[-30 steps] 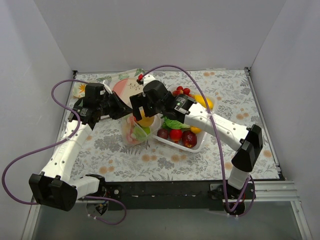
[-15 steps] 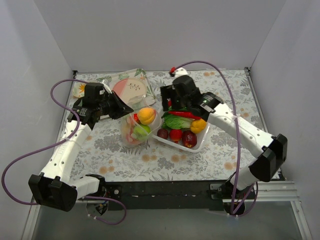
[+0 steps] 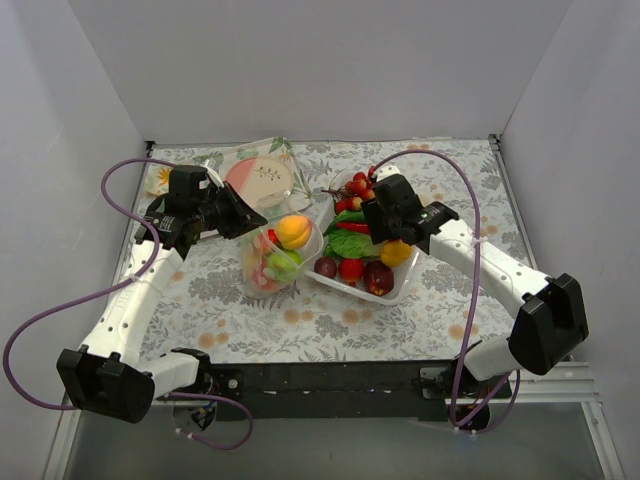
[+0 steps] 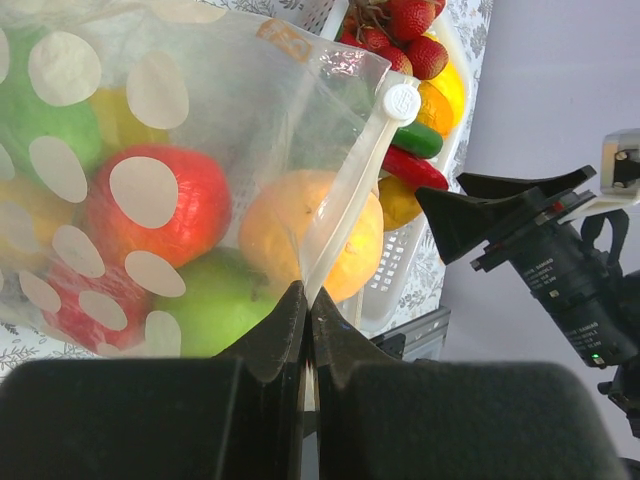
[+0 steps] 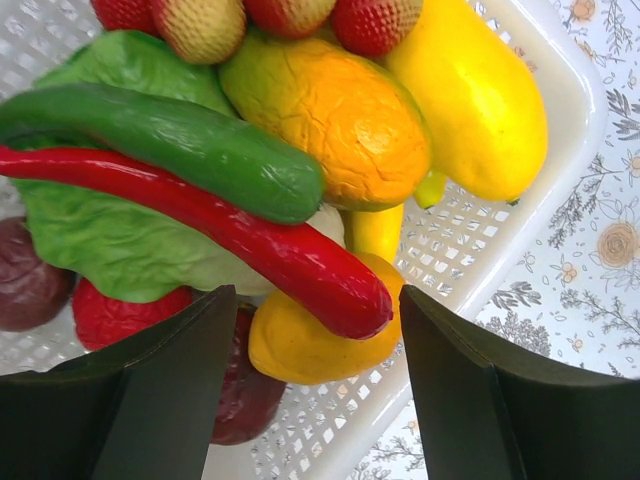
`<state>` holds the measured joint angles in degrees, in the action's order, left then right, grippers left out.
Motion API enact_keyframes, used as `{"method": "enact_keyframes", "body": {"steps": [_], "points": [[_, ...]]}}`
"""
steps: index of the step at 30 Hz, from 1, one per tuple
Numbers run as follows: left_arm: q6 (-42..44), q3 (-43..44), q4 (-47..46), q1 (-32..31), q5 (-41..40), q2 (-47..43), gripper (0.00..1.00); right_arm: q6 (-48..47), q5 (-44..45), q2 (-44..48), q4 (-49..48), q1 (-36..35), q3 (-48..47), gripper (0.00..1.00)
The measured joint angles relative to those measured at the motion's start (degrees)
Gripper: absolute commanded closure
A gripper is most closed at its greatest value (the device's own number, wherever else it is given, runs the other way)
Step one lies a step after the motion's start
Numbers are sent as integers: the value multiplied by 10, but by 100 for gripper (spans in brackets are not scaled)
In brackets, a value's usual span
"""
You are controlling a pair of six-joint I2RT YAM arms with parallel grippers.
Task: Place the food in the zip-top bag and seal the zipper
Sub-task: Pick up the fake vegetable from the bin.
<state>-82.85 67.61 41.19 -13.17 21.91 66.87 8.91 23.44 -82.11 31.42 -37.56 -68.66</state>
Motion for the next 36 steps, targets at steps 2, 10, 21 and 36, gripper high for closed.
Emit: {"method": "enact_keyframes", "body": {"steps": [2,10,21,36], "points": [[0,0,0,0,0,0,100,-8,0,0,-1,4,10,22],[1,0,0,0,0,0,100,-34,-3,0,-20,17,40,22],[1,5,4,0,0,0,100,-53,-47,0,-71,38,67,33],[1,7,6,0,0,1,100,-59,-107,37,-90,57,86,66]]}}
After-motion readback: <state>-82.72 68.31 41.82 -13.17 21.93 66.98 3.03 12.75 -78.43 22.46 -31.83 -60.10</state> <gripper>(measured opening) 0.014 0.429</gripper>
